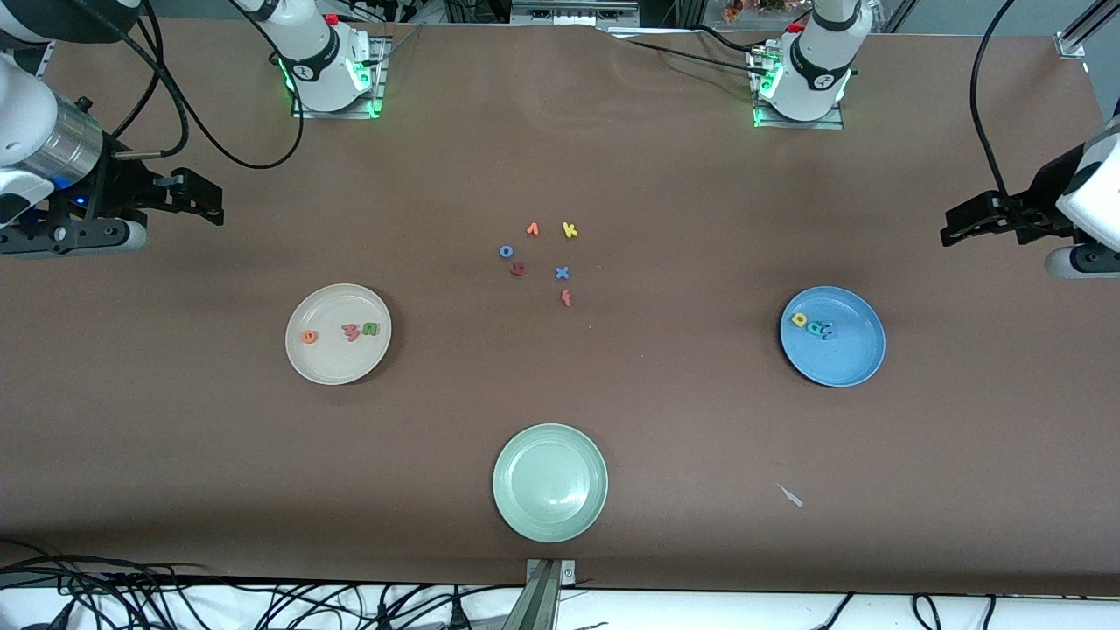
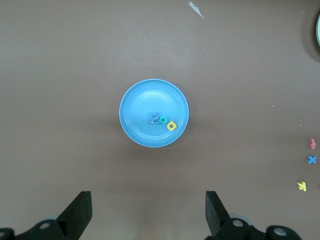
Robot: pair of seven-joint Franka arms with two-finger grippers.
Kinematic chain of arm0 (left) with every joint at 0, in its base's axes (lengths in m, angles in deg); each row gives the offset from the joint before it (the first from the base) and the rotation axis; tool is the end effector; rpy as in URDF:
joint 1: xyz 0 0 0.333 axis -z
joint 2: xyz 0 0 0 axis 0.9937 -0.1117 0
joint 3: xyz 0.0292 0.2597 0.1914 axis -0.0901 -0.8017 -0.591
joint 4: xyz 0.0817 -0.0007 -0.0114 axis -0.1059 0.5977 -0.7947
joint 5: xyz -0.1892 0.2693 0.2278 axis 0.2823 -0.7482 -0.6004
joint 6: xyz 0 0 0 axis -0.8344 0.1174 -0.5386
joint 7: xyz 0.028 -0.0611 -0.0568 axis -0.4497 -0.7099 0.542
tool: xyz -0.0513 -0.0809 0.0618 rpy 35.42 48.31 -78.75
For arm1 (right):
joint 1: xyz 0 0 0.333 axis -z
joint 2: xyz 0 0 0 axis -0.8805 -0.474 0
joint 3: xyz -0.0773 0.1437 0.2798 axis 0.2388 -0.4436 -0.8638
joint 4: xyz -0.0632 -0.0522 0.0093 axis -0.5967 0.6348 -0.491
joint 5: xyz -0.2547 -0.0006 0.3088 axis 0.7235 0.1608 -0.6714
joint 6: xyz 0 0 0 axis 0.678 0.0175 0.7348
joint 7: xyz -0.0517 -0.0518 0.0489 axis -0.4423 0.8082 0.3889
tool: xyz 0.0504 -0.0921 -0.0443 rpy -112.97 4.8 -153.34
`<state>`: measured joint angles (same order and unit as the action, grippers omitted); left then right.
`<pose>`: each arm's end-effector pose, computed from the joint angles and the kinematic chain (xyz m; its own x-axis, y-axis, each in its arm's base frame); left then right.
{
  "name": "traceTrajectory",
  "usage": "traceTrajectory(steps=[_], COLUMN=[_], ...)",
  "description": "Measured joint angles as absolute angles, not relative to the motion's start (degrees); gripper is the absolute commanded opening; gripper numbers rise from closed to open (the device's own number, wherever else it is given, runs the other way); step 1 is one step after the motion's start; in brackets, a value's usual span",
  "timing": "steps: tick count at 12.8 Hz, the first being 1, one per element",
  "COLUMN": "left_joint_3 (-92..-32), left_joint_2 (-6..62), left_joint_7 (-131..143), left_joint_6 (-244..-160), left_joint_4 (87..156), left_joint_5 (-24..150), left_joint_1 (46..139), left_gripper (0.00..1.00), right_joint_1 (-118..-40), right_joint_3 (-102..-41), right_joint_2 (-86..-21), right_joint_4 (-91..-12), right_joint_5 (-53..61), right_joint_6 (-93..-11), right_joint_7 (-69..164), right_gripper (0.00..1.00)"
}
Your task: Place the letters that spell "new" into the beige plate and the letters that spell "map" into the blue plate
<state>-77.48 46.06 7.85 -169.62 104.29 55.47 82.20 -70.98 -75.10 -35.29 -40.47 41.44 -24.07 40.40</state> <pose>0.5924 -0.0138 0.6006 0.9923 0.0579 -0.1095 0.0606 -0.9979 0.0214 0.5779 0.0746 0.5918 0.9913 0.0938 -0.0920 0.0954 -0.9954 0.0130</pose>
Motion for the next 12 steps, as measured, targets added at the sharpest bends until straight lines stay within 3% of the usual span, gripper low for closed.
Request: traceTrajectory(steps=[12], left_joint_3=[-76.9], left_joint_2=[45.6], left_joint_7=[5.9], left_joint_6=[-169.7], left_joint_4=[104.3], left_joint_5=[55.5], left_joint_1=[83.2], left_gripper=[1.0], right_joint_1=[-71.0], right_joint_3=[-75.1], right_joint_2=[-35.3], right_joint_4=[-40.5], right_joint_5=[41.4], right_joint_6=[-24.1], right_joint_7=[40.4], right_gripper=[1.0])
